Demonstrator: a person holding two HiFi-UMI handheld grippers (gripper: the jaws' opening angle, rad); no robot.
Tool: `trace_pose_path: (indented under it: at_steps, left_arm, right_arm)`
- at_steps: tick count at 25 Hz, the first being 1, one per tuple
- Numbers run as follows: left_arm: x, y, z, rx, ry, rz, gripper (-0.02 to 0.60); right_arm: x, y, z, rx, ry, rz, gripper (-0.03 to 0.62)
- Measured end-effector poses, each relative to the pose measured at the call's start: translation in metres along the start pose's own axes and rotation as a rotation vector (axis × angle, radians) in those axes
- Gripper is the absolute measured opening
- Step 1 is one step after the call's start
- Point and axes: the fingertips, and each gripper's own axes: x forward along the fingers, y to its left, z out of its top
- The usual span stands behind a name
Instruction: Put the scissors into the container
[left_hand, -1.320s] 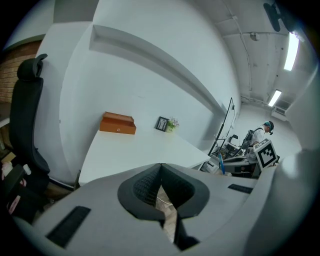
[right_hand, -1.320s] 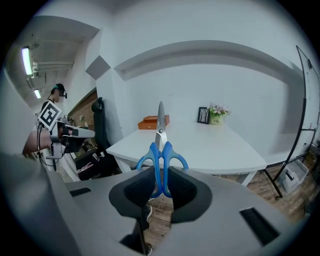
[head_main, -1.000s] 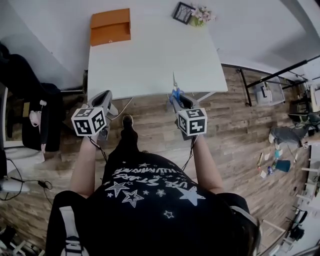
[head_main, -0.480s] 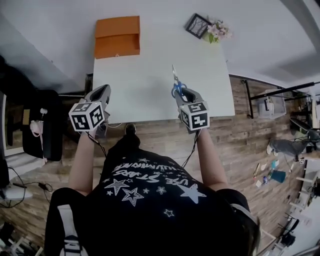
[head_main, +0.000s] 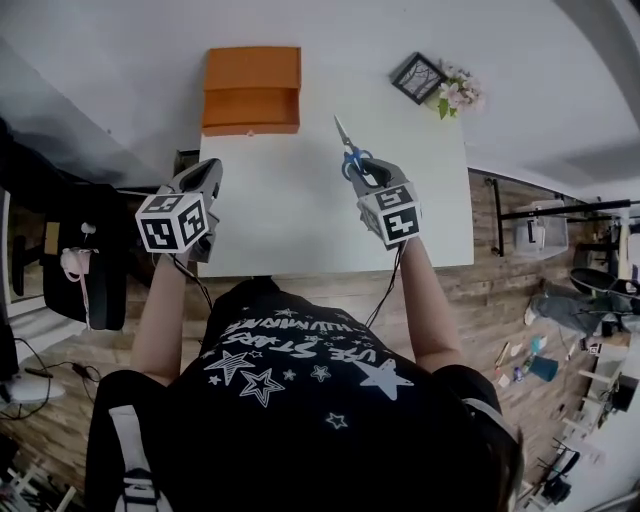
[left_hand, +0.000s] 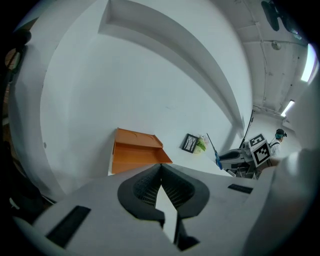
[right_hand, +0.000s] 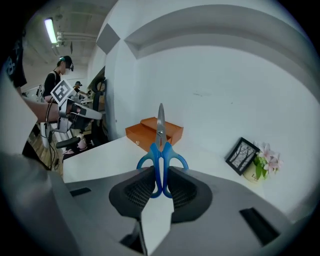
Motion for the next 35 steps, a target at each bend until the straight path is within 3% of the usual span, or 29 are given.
trace_pose_path:
  at_steps: [6, 13, 18, 23, 28, 35]
  left_arm:
    - [0.016, 0.034, 0.027, -0.011, -0.017, 0.017, 0.018]
    - [0.029, 0.074, 0.052, -0.017, -0.029, 0.034, 0.018]
    - [0.044, 0.108, 0.055, -0.034, -0.026, 0.046, 0.018]
    - [0.060, 0.132, 0.058, -0.055, -0.013, 0.063, 0.018]
    - [0.073, 0.150, 0.053, -0.084, 0.005, 0.079, 0.018]
    - [0.086, 0.171, 0.048, -0.117, 0.013, 0.093, 0.018]
  right_arm:
    - [0.047, -0.004, 0.052, -0.138, 0.007, 0.076, 0.098]
    - [0.103, -0.012, 0.110, -0.348, 0.015, 0.080, 0.098]
    - [0.155, 0.004, 0.140, -0.455, 0.047, 0.171, 0.097]
    - [0.203, 0.028, 0.145, -0.600, 0.139, 0.268, 0.098]
    - [0.241, 0.053, 0.135, -0.682, 0.213, 0.356, 0.098]
    - [0.283, 0.058, 0.122, -0.750, 0.297, 0.356, 0.098]
